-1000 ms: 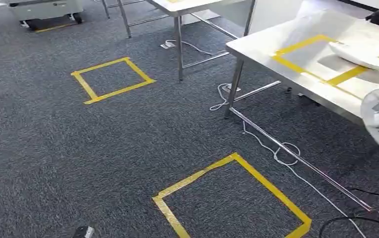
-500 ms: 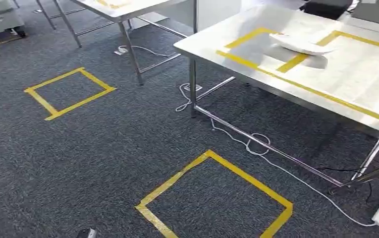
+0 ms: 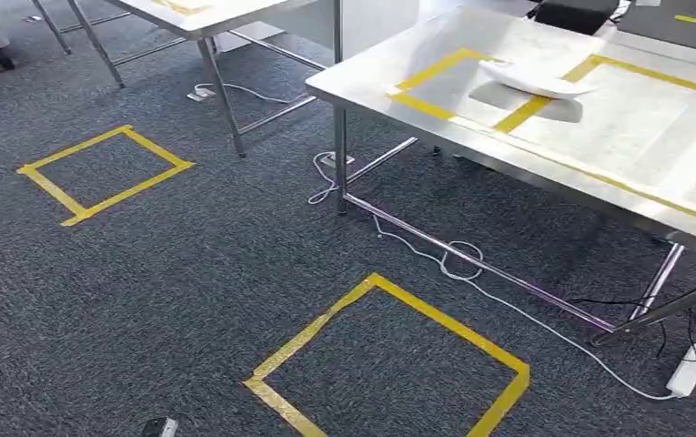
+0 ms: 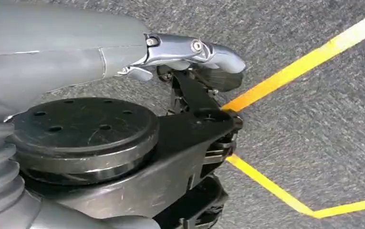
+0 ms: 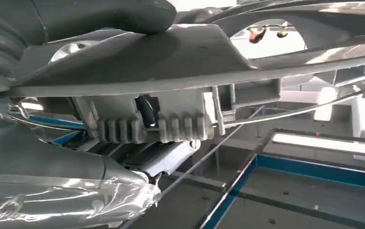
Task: Take the parts from the cabinet and place them on the table.
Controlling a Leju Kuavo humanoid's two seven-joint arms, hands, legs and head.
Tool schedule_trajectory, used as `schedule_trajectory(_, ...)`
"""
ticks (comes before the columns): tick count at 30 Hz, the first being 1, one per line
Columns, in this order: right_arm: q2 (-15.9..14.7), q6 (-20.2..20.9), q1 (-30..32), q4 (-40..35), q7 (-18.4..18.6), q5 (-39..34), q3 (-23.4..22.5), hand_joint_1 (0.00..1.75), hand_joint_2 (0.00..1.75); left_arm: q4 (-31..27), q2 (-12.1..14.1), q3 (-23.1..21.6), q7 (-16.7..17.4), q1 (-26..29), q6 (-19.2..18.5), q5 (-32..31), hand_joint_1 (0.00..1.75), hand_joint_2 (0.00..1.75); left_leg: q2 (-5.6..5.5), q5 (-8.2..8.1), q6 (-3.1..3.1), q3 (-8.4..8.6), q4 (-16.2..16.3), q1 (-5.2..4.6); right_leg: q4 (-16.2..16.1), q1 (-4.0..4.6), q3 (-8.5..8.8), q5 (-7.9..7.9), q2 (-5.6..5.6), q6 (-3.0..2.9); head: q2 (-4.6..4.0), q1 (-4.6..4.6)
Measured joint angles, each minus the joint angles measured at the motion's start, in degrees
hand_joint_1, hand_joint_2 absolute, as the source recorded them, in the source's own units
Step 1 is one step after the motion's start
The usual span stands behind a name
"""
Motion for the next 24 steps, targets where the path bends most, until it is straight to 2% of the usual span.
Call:
schedule_trajectory(1, 0.0, 0.0, -0.1, 0.2, 0.0, 0.0, 0.0, 1.75, 1.75, 0.0, 0.0, 0.0, 0.0, 0.0, 0.0, -0.1, 0.00, 1.75, 0.00, -0.03, 0.04, -0.01, 0.0, -0.04, -0.1, -0.02, 0.00, 0.04, 0.00, 0.09, 0.00, 0.00)
schedule_trajectory(2, 0.1, 0.0, -0.2, 0.3, 0.1, 0.0, 0.0, 1.75, 1.75, 0.0, 0.2, 0.0, -0.1, 0.0, 0.0, -0.2, 0.00, 1.75, 0.04, -0.62, 1.06, 0.09, -0.7, -0.38, -0.2, -0.16, 0.47, 0.68, 0.18, 1.23, 0.00, -0.07)
schedule_trajectory(3, 0.2, 0.0, -0.2, 0.6, 0.1, -0.1, 0.0, 1.75, 1.75, 0.0, 0.2, 0.0, -0.2, 0.0, -0.1, -0.2, 0.00, 1.75, 0.21, -0.83, 1.49, 0.63, -1.6, -0.28, 0.6, 0.04, 0.01, 1.77, -0.08, 1.58, 0.00, -0.02)
schedule_trajectory(4, 0.2, 0.0, -0.4, 0.6, 0.2, 0.0, 0.0, 1.75, 1.75, 0.0, 0.0, 0.0, -0.2, 0.0, -0.1, -0.3, 0.00, 1.75, 0.25, -0.41, 1.95, 1.84, -2.1, 0.22, 0.7, 0.01, 0.02, 1.47, -0.29, 1.54, 0.00, -0.09)
schedule_trajectory(5, 0.3, -0.1, -0.5, 0.9, 0.3, 0.0, 0.1, 1.75, 1.75, 0.0, 0.2, 0.0, -0.2, 0.1, 0.0, -0.3, 0.00, 1.75, 0.73, -0.56, 2.16, 2.50, -2.6, 0.30, 1.6, 0.24, -0.32, 0.27, -2.26, 1.12, 0.00, 0.34)
schedule_trajectory(6, 0.3, -0.1, -0.7, 1.0, 0.5, 0.1, 0.2, 1.75, 1.75, 0.0, 0.2, 0.0, -0.2, 0.2, 0.0, -0.4, 0.00, 1.75, 0.98, -0.70, 2.30, 2.91, -2.6, 0.32, 4.2, 0.23, -1.62, -1.11, -3.37, 1.17, 0.00, 0.72)
schedule_trajectory(7, 0.3, -0.2, -0.9, 1.2, 0.6, 0.1, 0.3, 1.75, 1.75, 0.0, 0.2, 0.0, -0.2, 0.3, 0.0, -0.4, 0.00, 1.75, 1.26, -0.91, 2.14, 3.19, -2.6, 0.35, 8.6, 0.09, -4.03, -3.16, -3.89, 1.15, 0.00, 0.65)
schedule_trajectory(8, 0.3, -0.2, -0.9, 1.4, 0.6, 0.2, 0.4, 1.75, 1.75, 0.0, 0.2, 0.0, -0.2, 0.4, 0.0, -0.4, 0.00, 1.75, 1.60, -1.22, 1.87, 3.41, -2.6, 0.42, 13.4, -0.16, -6.82, -5.26, -4.13, 0.91, 0.00, 0.68)
schedule_trajectory(9, 0.3, -0.2, -0.9, 1.5, 0.6, 0.2, 0.5, 1.75, 1.75, 0.0, 0.2, 0.0, -0.2, 0.6, 0.0, -0.4, 0.00, 1.75, 1.81, -1.51, 1.49, 3.65, -2.6, 0.58, 16.7, -0.39, -8.88, -6.22, -4.19, 1.34, 0.00, 0.61)
schedule_trajectory(10, 0.3, -0.2, -0.8, 1.8, 0.7, 0.3, 0.6, 1.75, 1.75, 0.0, 0.3, 0.0, -0.1, 0.7, 0.0, -0.4, 0.00, 1.75, 2.02, -1.90, 0.90, 4.05, -2.6, 0.93, 17.7, -0.82, -10.06, -5.82, -4.34, 2.17, 0.00, 0.68)
schedule_trajectory(11, 0.3, -0.2, -0.7, 2.1, 0.8, 0.3, 0.7, 1.75, 1.75, 0.0, 0.3, 0.0, -0.1, 0.9, 0.0, -0.5, 0.00, 1.75, 2.12, -2.38, 0.30, 4.57, -2.6, 1.34, 15.8, -1.37, -9.40, -4.15, -4.54, 3.14, 0.00, 0.65)
schedule_trajectory(12, 0.3, -0.2, -0.7, 2.3, 0.8, 0.4, 0.8, 1.75, 1.75, 0.0, 0.3, 0.0, 0.0, 1.0, 0.0, -0.6, 0.00, 1.75, 2.18, -2.98, -0.42, 5.23, -2.5, 1.93, 11.4, -2.04, -7.48, -2.61, -4.80, 3.37, 0.00, 0.68)
schedule_trajectory(13, 0.3, -0.2, -0.7, 2.4, 0.8, 0.4, 0.9, 1.75, 1.75, 0.0, 0.3, 0.0, 0.0, 1.0, 0.0, -0.6, 0.00, 1.75, 2.19, -3.70, -1.24, 5.98, -2.4, 2.51, 6.4, -2.93, -5.03, -0.83, -5.08, 4.28, 0.00, 0.70)
schedule_trajectory(14, 0.4, -0.2, -0.7, 2.6, 0.8, 0.4, 0.9, 1.75, 1.75, 0.0, 0.7, 0.0, 0.0, 1.1, 0.0, -0.6, 0.00, 1.75, 2.37, -4.63, -2.25, 6.54, -1.9, 2.32, 2.1, -4.23, -3.01, 1.54, -5.56, 5.91, 0.00, 0.81)
schedule_trajectory(15, 1.0, -0.4, -1.2, 3.3, 0.8, 0.3, 1.1, 1.75, 1.75, -0.2, 1.5, 0.0, 0.0, 1.3, 0.0, -0.6, 0.00, 1.75, 2.59, -5.57, -3.17, 7.04, -1.6, 2.23, 3.0, -3.63, -3.84, 0.85, -5.84, 6.33, 0.00, 1.61)
schedule_trajectory(16, 1.0, -0.4, -1.4, 3.4, 0.8, 0.4, 1.2, 1.75, 1.75, -0.2, 1.2, 0.0, 0.0, 1.1, 0.0, -0.6, 0.00, 1.75, 2.81, -6.53, -3.68, 7.16, -1.5, 2.28, 3.2, -3.39, -3.36, -0.99, -5.21, 3.36, 0.00, 0.90)
schedule_trajectory(17, 1.2, -0.5, -0.9, 3.4, 1.0, 0.5, 1.2, 1.75, 1.75, -0.2, 1.2, 0.0, 0.0, 0.9, 0.0, -0.6, 0.00, 1.75, 2.79, -7.30, -4.04, 7.62, -1.6, 2.47, 3.6, -3.73, -3.36, -1.00, -4.82, 2.81, 0.00, 0.50)
schedule_trajectory(18, 1.2, -0.5, -0.9, 3.4, 1.0, 0.4, 1.2, 1.75, 1.75, -0.2, 1.2, 0.0, 0.0, 0.7, 0.0, -0.6, 0.00, 1.75, 2.81, -7.13, -4.73, 8.01, -1.2, 2.62, 3.9, -3.65, -3.23, -1.69, -4.75, 2.31, 0.00, 0.29)
schedule_trajectory(19, 1.2, -0.5, -0.9, 3.4, 1.0, 0.5, 1.3, 1.75, 1.75, -0.2, 1.1, 0.0, 0.0, 0.4, 0.0, -0.6, 0.00, 1.75, 2.64, -5.62, -5.32, 7.06, 0.8, 2.77, 4.4, -3.32, -2.47, -2.13, -4.16, 1.76, 0.00, -0.05)
schedule_trajectory(20, 1.3, -0.5, -0.4, 3.4, 1.0, 0.5, 1.4, 1.75, 1.75, -0.2, 0.8, 0.0, 0.0, 0.1, 0.0, -0.7, 0.00, 1.75, 2.69, -3.27, -5.50, 5.11, 5.0, 2.82, 3.9, -3.22, -1.84, -2.80, -4.33, 0.95, 0.00, -0.51)
schedule_trajectory(21, 1.3, -0.5, -0.5, 3.4, 1.1, 0.6, 1.5, 1.75, 1.75, -0.1, 0.8, 0.0, 0.0, -0.1, 0.0, -0.7, 0.00, 1.75, 2.79, -2.00, -5.34, 1.73, 9.9, 2.67, 3.7, -3.07, -1.03, -3.36, -4.44, 0.72, 0.00, -0.59)
schedule_trajectory(22, 1.3, -0.6, -0.8, 3.4, 1.2, 0.6, 1.6, 1.75, 1.75, -0.1, 0.7, 0.0, 0.1, 0.0, 0.0, -0.7, 0.00, 1.75, 2.81, -2.95, -5.07, -2.60, 15.0, 2.55, 3.1, -2.87, 0.16, -3.97, -4.39, 0.21, 0.00, -0.79)
schedule_trajectory(23, 1.3, -0.9, -0.8, 3.4, 1.4, 0.7, 1.7, 1.75, 1.75, -0.1, 0.7, 0.0, 0.2, 0.1, 0.0, -0.8, 0.00, 1.75, 2.81, -5.42, -4.80, -5.76, 17.9, 2.31, 2.6, -2.66, 1.35, -4.62, -4.35, -0.10, 0.00, -0.94)
schedule_trajectory(24, 1.3, -1.2, -0.8, 3.4, 1.6, 0.8, 1.8, 1.75, 1.75, -0.1, 0.7, 0.0, 0.4, 0.4, 0.1, -0.8, 0.00, 1.75, 2.80, -8.49, -4.45, -8.14, 18.9, 1.99, 2.0, -2.49, 2.77, -5.25, -4.19, -0.31, 0.00, -0.94)
